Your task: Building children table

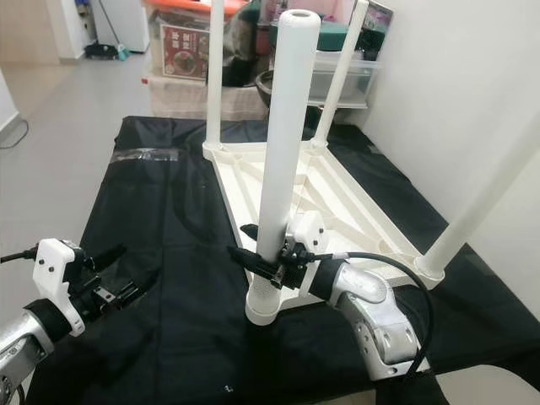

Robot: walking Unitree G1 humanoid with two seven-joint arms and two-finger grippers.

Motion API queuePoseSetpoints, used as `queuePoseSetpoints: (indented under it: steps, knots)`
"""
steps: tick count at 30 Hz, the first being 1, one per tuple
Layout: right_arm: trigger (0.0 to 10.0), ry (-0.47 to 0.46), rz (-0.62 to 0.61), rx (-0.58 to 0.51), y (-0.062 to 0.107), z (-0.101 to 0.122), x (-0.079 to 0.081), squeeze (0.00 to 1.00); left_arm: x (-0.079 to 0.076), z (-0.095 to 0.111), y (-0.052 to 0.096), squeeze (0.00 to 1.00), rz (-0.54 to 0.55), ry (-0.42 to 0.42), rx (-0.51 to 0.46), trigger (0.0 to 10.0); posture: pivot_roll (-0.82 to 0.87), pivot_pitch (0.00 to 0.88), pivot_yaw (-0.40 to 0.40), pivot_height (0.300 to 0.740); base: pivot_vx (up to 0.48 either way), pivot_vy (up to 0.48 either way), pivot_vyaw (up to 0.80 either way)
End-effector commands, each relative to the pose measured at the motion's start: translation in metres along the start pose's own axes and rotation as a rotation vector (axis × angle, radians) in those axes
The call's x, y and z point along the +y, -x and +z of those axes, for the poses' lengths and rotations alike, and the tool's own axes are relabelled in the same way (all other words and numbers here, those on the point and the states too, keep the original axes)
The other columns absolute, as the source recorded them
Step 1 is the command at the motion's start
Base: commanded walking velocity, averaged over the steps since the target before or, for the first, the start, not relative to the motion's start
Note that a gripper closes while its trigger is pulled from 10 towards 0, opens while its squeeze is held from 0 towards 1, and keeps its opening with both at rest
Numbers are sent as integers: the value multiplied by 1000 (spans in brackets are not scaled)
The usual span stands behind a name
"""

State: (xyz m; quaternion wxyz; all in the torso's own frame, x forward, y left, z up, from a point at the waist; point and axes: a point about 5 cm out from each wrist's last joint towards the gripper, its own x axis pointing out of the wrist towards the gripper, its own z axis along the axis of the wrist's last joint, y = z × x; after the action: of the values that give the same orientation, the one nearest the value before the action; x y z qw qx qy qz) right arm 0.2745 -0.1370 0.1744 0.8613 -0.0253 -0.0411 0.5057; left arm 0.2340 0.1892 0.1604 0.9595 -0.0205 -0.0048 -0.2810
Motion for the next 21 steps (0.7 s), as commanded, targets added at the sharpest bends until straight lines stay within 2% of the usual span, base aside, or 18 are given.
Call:
queuePoseSetpoints:
  steps: [1, 2, 3, 4, 5, 6, 7, 8, 9, 10, 12, 13, 17, 18, 19, 21]
  knots:
    - [0, -122, 45, 88, -8, -26, 14, 0, 0, -3, 0, 0, 7, 16, 10, 10000, 93, 0, -117, 740, 0, 0, 0]
    - [0, -121, 35, 92, -9, -26, 13, 0, 0, -3, 0, 0, 9, 17, 9, 10000, 93, 0, -117, 740, 0, 0, 0]
    - [0, -120, -73, 116, -11, -30, 4, 0, 1, -3, 0, 0, 13, 16, 9, 10000, 94, 0, -118, 740, 0, 0, 0]
    - [0, -120, -73, 116, -11, -30, 4, 0, 1, -3, 0, 0, 13, 16, 9, 10000, 94, 0, -118, 740, 0, 0, 0]
    - [0, -118, -152, 134, -13, -33, -2, 0, 1, -3, 1, 0, 16, 15, 9, 10000, 94, 0, -118, 740, 0, 0, 0]
    - [0, -118, -152, 134, -13, -33, -2, 0, 1, -3, 1, 0, 16, 15, 9, 10000, 94, 0, -118, 740, 0, 0, 0]
    - [0, -122, -295, 135, -14, -35, -13, 0, 1, -3, 1, 0, 19, 13, 10, 10000, 95, 0, -119, 740, 0, 0, 0]
    - [0, -122, -295, 135, -14, -35, -13, 0, 1, -3, 1, 0, 19, 13, 10, 10000, 95, 0, -119, 740, 0, 0, 0]
    - [0, -164, -479, 140, -10, -38, -24, 0, 1, -3, 2, 0, 22, 12, 10, 10000, 97, 0, -118, 740, 0, 0, 0]
    - [0, -164, -479, 140, -10, -38, -24, 0, 1, -3, 2, 0, 22, 12, 10, 10000, 97, 0, -118, 740, 0, 0, 0]
    - [0, -282, -830, 136, 9, -48, -37, 0, 3, -3, 2, 0, 29, 9, 11, 10000, 90, 0, -113, 740, 0, 0, 0]
    - [0, -309, -931, 137, 18, -51, -37, 0, 3, -3, 3, 0, 31, 8, 11, 10000, 90, 0, -111, 740, 0, 0, 0]
    - [0, -305, -1010, 114, 28, -51, -34, 0, 4, -3, 3, 0, 33, 8, 12, 10000, 85, 0, -106, 740, 0, 0, 0]
    - [0, -263, -1054, 95, 36, -46, -32, 0, 4, -3, 3, 0, 32, 7, 13, 10000, 75, 0, -99, 740, 0, 0, 0]
    - [0, -263, -1054, 95, 36, -46, -32, 0, 4, -3, 3, 0, 32, 7, 13, 10000, 75, 0, -99, 740, 0, 0, 0]
    - [0, -165, -1138, 89, 49, -38, -21, 0, 5, -3, 1, 0, 31, 6, 16, 10000, 62, 0, -85, 740, 0, 0, 0]
